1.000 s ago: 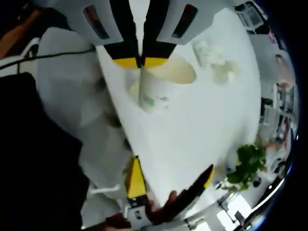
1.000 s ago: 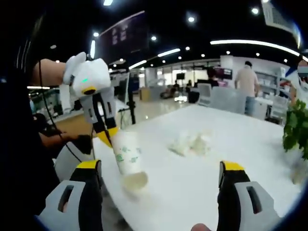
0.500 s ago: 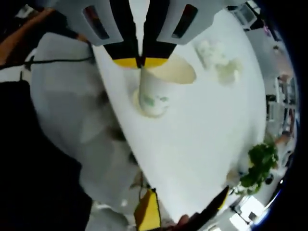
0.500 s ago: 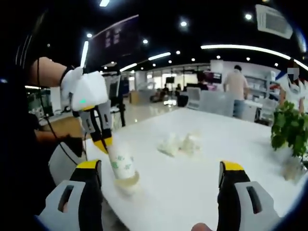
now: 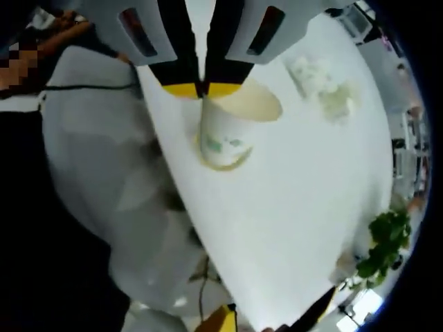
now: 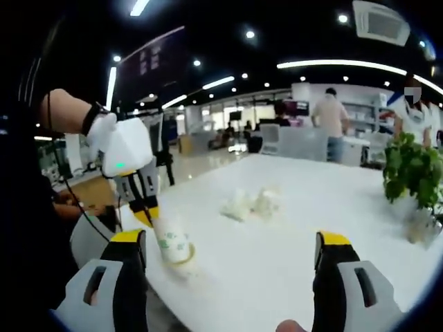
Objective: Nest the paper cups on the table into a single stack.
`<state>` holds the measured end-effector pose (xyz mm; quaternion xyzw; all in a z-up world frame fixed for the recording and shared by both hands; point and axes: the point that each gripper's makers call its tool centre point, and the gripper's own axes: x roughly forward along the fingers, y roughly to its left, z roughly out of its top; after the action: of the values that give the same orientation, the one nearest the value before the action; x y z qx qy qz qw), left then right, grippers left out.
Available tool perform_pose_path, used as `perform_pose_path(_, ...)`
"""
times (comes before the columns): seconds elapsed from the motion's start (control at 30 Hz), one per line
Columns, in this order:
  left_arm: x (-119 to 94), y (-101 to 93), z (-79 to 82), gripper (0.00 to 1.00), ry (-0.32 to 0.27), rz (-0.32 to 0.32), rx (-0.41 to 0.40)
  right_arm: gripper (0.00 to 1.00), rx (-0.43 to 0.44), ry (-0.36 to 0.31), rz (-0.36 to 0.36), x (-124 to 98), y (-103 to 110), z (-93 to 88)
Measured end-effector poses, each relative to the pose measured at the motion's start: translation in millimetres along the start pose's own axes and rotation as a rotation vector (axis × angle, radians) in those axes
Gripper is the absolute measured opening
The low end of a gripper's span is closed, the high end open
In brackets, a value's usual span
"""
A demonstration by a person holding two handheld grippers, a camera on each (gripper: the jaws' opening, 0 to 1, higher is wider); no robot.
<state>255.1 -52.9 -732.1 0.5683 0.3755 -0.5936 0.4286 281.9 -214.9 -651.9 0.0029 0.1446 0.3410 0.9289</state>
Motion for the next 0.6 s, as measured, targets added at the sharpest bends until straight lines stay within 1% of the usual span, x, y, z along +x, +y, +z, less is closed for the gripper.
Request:
perform_pose_path(0.1,5,0.8,-0.2,0.00,0.017,-0.011,0.009,1.00,0.012,0.000,-0.002,-1,-1,-1.1)
perform_pose_path(0.23,13,0.7,-5.6,0.00,0.055,-0.028,0.009,1.00,0.017,-0.008,-0.005,-4,-2,-0.9)
perform_pose_path(0.43,18,1.8,-5.7,0.01,0.066,-0.041,-0.008,1.00,0.035,-0.007,-0.015,-11,-11,-6.5)
perform_pose_path(0.6,21,0.1,-1.3,0.01,0.054,-0.055,-0.018,1.00,0.044,-0.006,-0.019,-12,-14,-9.0)
